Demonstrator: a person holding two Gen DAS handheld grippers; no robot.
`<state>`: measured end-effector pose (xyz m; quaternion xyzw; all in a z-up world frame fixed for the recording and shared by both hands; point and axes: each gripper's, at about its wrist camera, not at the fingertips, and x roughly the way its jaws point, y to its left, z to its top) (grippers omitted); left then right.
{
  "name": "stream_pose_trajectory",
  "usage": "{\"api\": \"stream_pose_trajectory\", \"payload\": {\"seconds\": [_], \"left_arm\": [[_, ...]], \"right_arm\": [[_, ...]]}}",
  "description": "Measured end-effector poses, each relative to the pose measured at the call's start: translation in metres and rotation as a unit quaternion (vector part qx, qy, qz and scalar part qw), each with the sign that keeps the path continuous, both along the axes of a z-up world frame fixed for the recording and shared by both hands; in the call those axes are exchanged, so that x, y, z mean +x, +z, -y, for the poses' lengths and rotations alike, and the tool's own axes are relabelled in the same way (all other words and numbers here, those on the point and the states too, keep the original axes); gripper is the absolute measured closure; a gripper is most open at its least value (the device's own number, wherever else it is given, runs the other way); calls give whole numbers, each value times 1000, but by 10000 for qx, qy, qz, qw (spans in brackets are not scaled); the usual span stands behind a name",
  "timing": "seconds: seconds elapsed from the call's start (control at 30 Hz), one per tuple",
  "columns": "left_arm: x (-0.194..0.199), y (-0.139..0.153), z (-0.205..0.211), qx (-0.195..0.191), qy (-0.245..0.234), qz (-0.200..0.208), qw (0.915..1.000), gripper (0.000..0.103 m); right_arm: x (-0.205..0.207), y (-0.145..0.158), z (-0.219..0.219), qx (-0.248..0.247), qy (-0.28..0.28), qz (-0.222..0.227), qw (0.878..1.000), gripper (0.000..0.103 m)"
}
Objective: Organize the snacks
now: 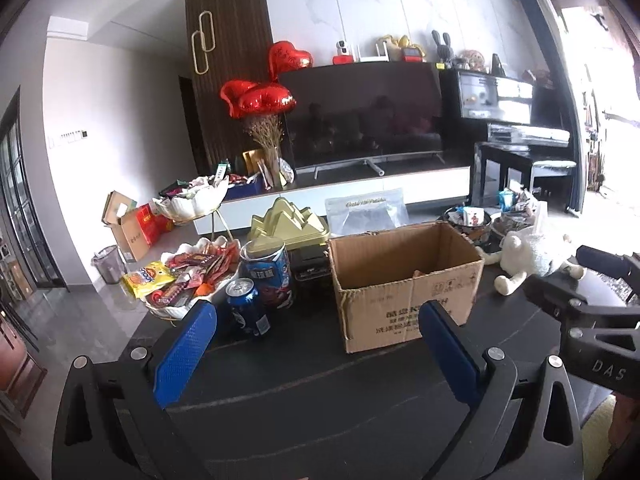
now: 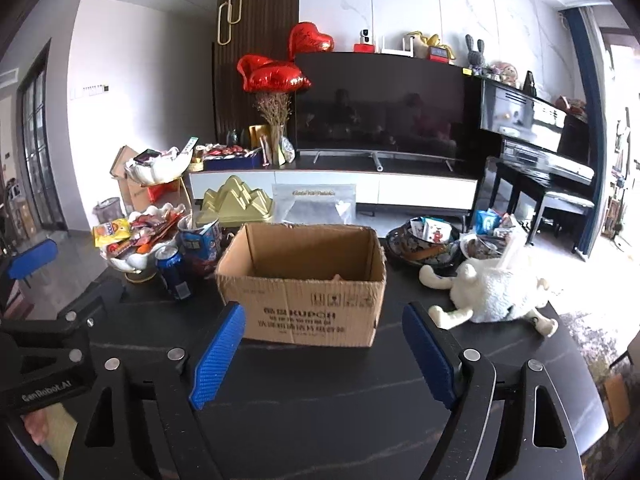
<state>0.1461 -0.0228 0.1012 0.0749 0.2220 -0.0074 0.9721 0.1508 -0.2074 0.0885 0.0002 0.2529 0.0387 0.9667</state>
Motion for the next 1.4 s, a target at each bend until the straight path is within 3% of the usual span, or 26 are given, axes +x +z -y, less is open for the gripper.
{"api": "stream_pose_trajectory", "payload": {"seconds": [0.5, 1.4], "left_arm": [[-46, -5, 4, -146, -59, 123, 9998, 0], [-69, -6, 1, -139, -45, 207, 9997, 0]], "right_arm": [[-54, -7, 11, 108, -133, 152, 9997, 20], [-75, -10, 9, 70, -82, 211, 9997, 20]]}}
